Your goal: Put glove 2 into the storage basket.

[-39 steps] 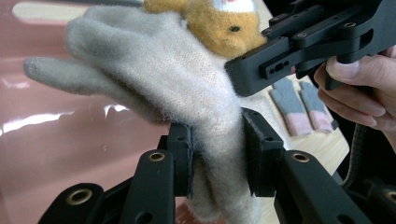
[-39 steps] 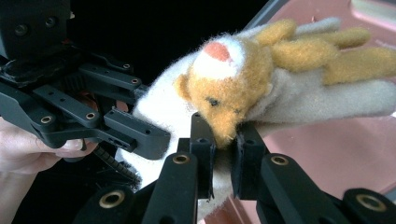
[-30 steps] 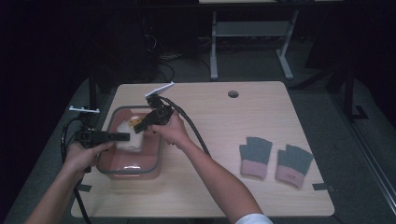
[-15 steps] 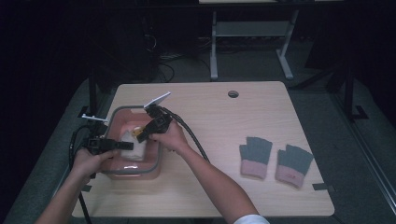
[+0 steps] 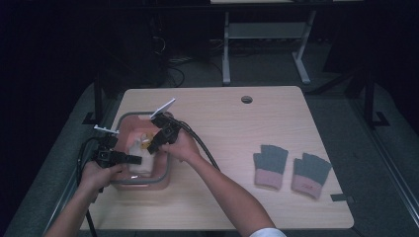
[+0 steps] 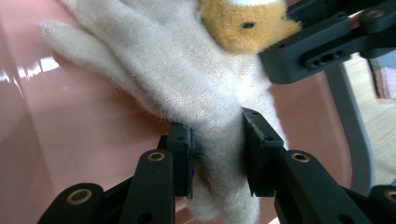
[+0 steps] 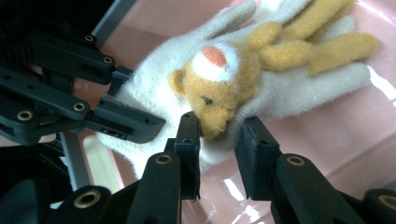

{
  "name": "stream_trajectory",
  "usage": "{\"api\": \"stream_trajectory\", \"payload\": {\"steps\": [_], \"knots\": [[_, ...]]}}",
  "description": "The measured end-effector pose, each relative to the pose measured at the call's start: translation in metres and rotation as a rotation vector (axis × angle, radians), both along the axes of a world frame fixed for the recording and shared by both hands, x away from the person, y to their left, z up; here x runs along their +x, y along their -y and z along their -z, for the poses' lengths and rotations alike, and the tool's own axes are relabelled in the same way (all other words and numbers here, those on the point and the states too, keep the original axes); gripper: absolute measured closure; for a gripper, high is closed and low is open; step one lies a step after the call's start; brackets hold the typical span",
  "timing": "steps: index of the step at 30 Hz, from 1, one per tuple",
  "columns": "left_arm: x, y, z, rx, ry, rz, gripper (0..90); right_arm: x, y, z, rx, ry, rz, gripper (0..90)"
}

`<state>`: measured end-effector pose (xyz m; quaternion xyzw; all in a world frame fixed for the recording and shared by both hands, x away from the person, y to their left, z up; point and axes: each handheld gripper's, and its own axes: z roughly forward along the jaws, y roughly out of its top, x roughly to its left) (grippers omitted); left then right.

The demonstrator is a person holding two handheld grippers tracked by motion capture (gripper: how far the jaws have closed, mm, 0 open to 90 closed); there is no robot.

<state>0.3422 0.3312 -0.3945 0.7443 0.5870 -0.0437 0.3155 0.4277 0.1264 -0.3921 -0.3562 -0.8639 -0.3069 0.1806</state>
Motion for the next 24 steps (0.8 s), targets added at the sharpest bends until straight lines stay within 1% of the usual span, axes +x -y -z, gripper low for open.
{"api": "stream_trajectory", "payload": {"steps": [3,5,9,10,11,12,14,16,18,19,20,21,22,23,24], "knots": [[0.000,0.001,0.001,0.019,-0.008,0.000,67.1,-0.001,0.001,-0.001,-0.014,0.021,-0.007,69.5],[0.001,0.002,0.001,0.034,-0.012,0.004,67.1,-0.001,0.001,-0.002,-0.016,0.024,-0.009,69.1],[0.001,0.003,0.002,0.045,-0.014,-0.002,67.0,-0.003,0.004,-0.007,-0.024,0.039,-0.010,68.9],[0.001,0.004,0.002,0.053,-0.017,0.000,67.0,-0.004,0.006,-0.009,-0.023,0.043,-0.011,68.9],[0.001,0.004,0.003,0.073,-0.023,0.004,66.9,-0.004,0.007,-0.010,-0.016,0.045,-0.010,69.0],[0.002,0.004,0.004,0.078,-0.028,0.003,66.8,-0.003,0.010,-0.013,-0.002,0.037,0.000,69.1],[0.002,0.003,0.005,0.075,-0.033,0.000,66.6,-0.004,0.013,-0.016,-0.001,0.046,0.002,69.2],[0.003,0.003,0.005,0.085,-0.033,-0.002,66.0,-0.004,0.017,-0.018,0.005,0.056,0.003,69.6],[0.003,0.005,0.004,0.090,-0.036,-0.004,64.2,-0.004,0.020,-0.020,0.014,0.059,0.005,70.0],[0.003,0.007,0.003,0.085,-0.042,-0.017,60.8,-0.004,0.021,-0.021,0.016,0.061,0.008,70.1],[0.003,0.007,0.002,0.106,-0.041,-0.004,58.8,-0.004,0.023,-0.022,0.021,0.063,0.011,70.4],[0.004,0.006,-0.002,0.126,-0.037,0.006,58.8,-0.004,0.024,-0.023,0.027,0.065,0.013,70.4],[0.004,0.007,-0.003,0.120,-0.032,-0.003,57.6,-0.005,0.026,-0.025,0.030,0.063,0.017,70.4],[0.005,0.005,-0.007,0.127,-0.033,0.004,56.4,-0.005,0.028,-0.025,0.036,0.068,0.016,70.4],[0.005,0.004,-0.009,0.123,-0.026,-0.007,55.5,-0.006,0.030,-0.027,0.035,0.064,0.022,70.4]]}}
